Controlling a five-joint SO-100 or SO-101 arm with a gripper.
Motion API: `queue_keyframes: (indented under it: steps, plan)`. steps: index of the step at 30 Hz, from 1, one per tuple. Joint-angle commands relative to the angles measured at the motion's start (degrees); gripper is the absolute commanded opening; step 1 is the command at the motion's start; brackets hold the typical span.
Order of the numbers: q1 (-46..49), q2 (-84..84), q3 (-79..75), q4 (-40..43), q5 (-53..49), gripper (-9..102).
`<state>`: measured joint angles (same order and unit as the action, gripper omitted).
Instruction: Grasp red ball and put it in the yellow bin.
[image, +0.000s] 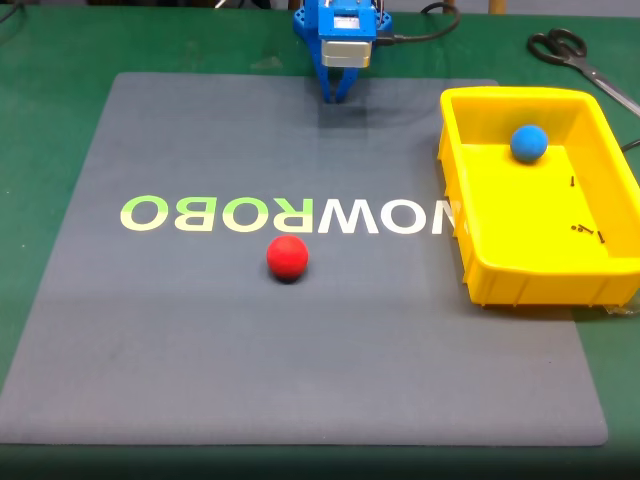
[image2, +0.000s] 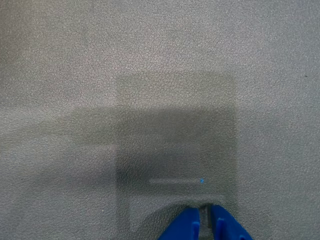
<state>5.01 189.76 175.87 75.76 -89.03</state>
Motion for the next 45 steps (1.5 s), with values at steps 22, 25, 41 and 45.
queue_keyframes:
  steps: [22,25,41,45]
  plan:
    - [-0.35,0.70,1.85,0.26,-0.88,2]
    - [-0.26,0.70,1.85,0.18,-1.93,14]
    - [6.86,-0.88,-12.13,-3.60,-8.88,30]
    - [8.17,-10.37,-18.11,-10.28,-10.02,29]
